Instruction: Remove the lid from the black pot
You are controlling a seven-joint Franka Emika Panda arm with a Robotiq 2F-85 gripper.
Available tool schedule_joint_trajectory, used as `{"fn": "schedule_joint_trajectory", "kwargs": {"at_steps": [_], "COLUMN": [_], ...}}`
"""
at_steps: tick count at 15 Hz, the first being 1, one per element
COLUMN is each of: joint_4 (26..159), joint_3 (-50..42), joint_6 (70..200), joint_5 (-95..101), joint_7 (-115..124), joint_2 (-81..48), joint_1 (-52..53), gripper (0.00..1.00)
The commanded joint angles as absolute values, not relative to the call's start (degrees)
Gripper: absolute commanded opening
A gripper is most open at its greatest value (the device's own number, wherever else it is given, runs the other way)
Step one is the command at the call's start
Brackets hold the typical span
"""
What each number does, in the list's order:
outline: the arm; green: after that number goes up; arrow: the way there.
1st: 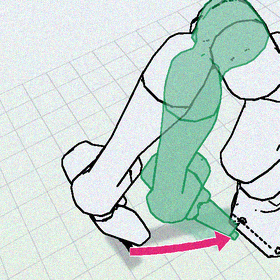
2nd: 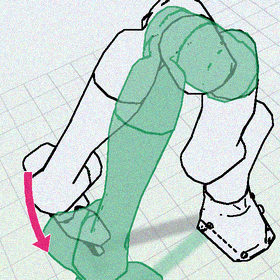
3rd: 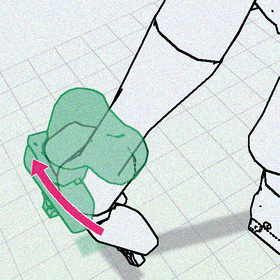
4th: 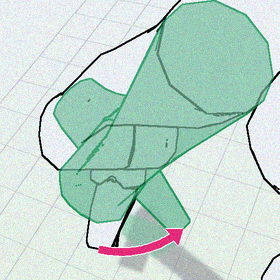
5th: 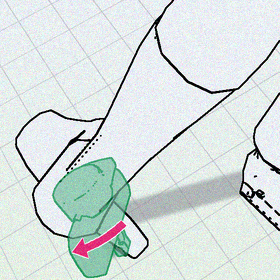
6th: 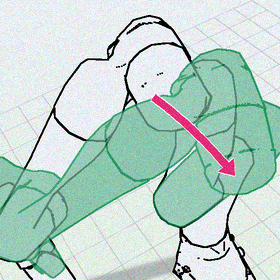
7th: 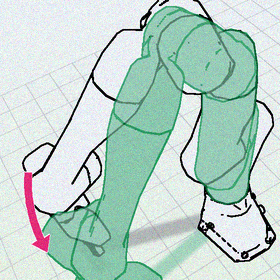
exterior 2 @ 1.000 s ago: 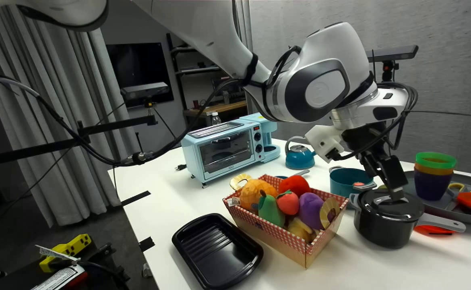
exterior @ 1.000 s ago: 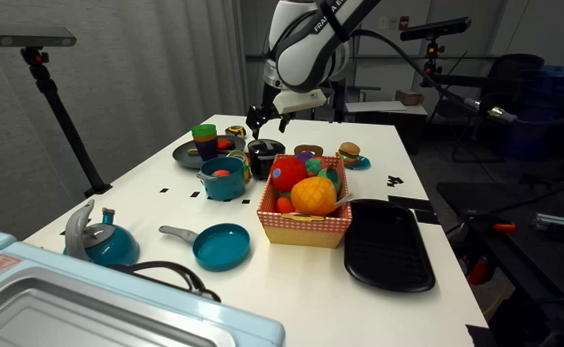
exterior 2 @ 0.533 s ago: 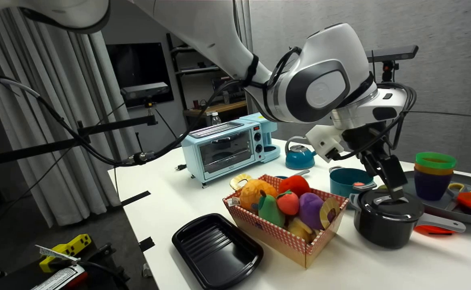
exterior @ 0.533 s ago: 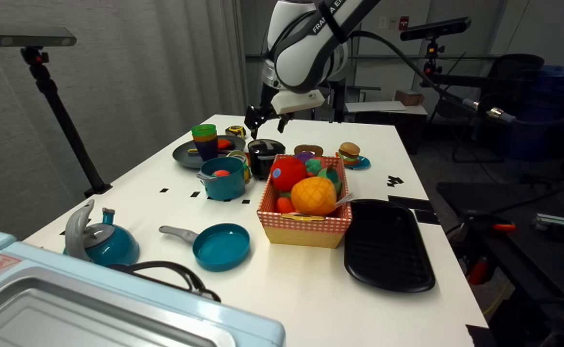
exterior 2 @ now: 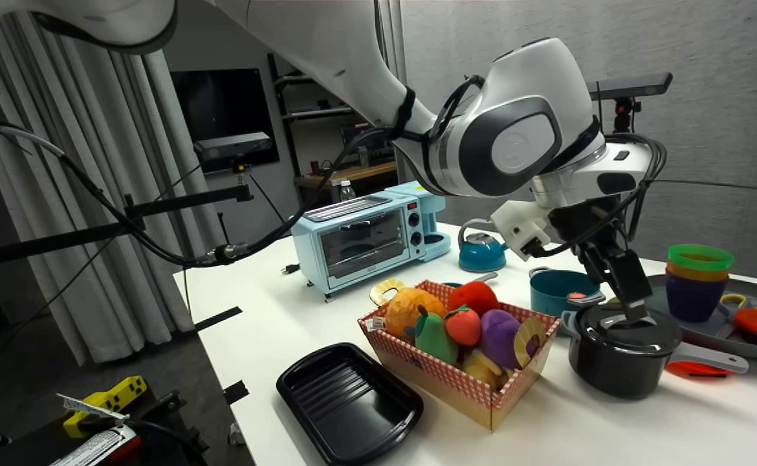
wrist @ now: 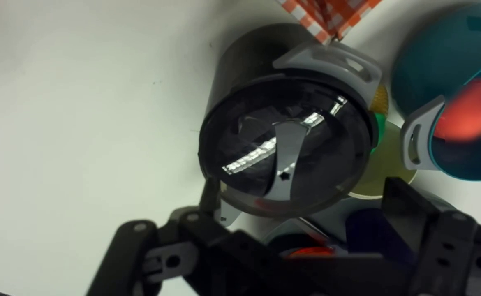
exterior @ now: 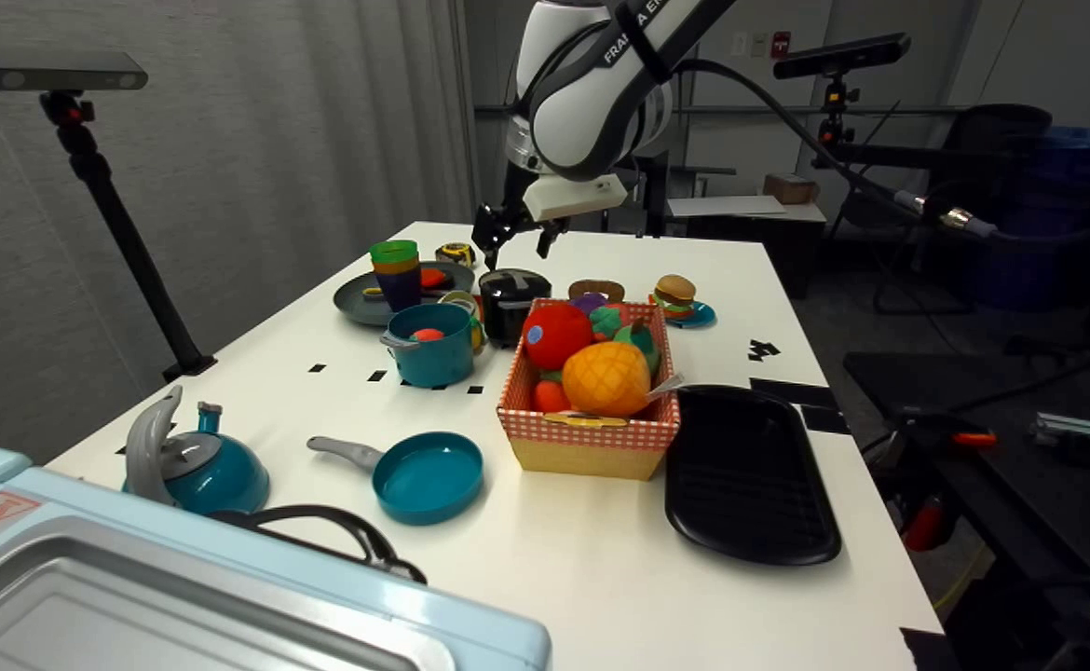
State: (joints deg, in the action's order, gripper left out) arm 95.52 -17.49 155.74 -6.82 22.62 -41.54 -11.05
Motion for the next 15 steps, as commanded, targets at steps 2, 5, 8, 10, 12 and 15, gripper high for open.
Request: {"fn": "schedule_joint_trajectory", "kwargs": {"at_steps": [2,5,8,10,12,15], "joint_4": [95.3,95.3,95.5,95.5,95.6,95.6], "joint_3": [-17.5,-17.5,-17.2,-17.2,-17.0,-17.4], "joint_6": [155.6,155.6,154.9,154.6,154.6,154.3], "joint_5": [-6.9,-6.9,-6.9,-6.8,-6.8,-6.7], "joint_7": [22.5,22.5,22.1,22.0,21.7,22.1], "joint_2": [-41.6,-41.6,-41.5,-41.4,-41.4,-41.4], "joint_1": [-11.1,-11.1,-11.3,-11.3,-11.4,-11.1], "gripper": [1.0,1.0,1.0,1.0,1.0,1.0]}}
